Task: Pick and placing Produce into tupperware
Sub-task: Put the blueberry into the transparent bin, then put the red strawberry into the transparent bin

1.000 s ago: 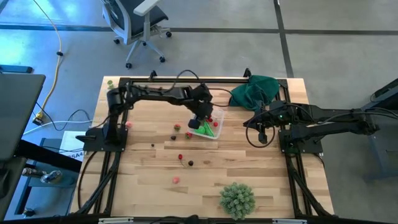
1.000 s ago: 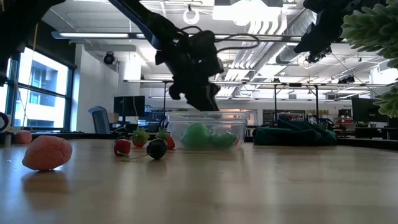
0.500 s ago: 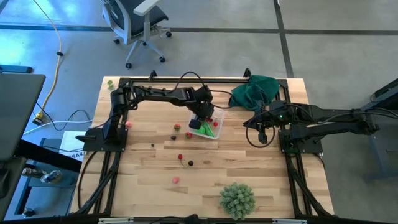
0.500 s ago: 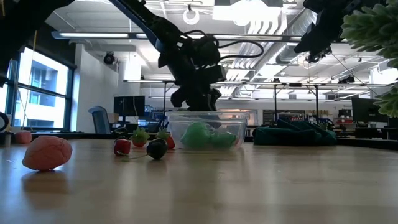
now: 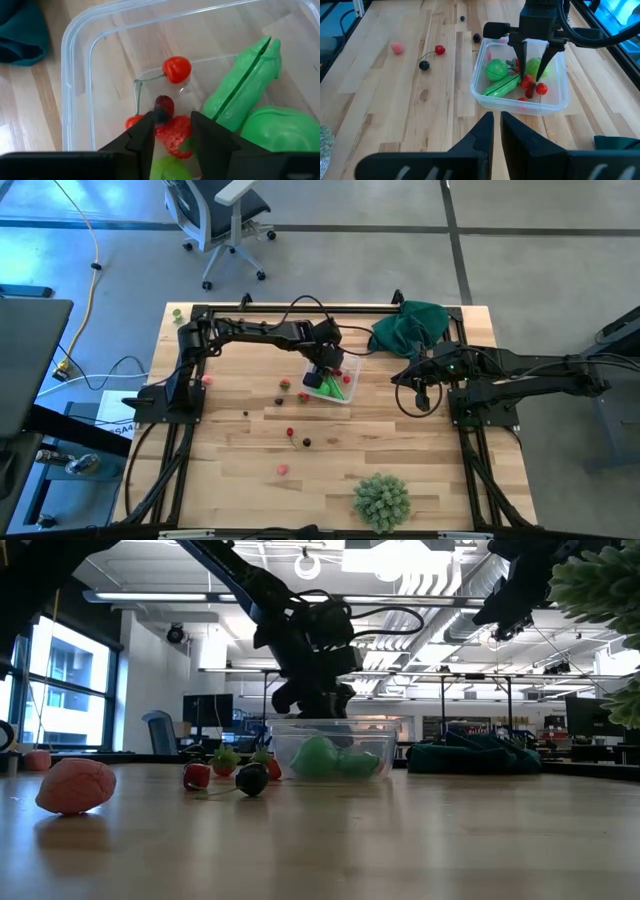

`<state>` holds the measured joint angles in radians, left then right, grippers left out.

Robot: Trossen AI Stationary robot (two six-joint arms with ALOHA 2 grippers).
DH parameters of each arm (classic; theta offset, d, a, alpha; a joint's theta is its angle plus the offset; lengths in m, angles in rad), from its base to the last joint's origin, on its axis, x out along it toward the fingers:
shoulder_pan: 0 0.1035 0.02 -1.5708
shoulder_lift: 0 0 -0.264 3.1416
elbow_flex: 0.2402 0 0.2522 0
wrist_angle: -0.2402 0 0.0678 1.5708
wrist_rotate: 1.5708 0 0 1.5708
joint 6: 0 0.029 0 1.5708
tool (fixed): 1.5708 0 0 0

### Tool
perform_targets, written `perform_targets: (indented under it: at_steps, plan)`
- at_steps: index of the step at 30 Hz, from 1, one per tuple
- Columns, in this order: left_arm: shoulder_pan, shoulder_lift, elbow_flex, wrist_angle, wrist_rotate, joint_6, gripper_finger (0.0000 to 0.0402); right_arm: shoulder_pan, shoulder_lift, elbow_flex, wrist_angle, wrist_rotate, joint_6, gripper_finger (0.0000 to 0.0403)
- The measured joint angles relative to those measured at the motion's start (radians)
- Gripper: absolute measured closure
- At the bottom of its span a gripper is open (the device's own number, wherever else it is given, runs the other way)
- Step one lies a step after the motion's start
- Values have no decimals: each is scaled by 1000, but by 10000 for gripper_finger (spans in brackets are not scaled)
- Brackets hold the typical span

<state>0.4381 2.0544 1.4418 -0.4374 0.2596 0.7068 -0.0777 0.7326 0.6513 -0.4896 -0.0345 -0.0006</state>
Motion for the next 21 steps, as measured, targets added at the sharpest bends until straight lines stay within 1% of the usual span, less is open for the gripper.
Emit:
perform_targets:
  at_steps: [5, 11, 16, 21]
  plan:
    - [0, 0, 0, 0, 0, 0, 259, 0, 0, 0, 0, 0, 0, 379]
    - [0, -21, -1, -36, 21, -3, 258, 0, 0, 0, 0, 0, 0, 379]
    - [0, -102, -1, -131, 34, 2, 272, 0, 0, 0, 0, 0, 0, 379]
    - [0, -216, -1, -278, 33, 40, 286, 0, 0, 0, 0, 0, 0, 379]
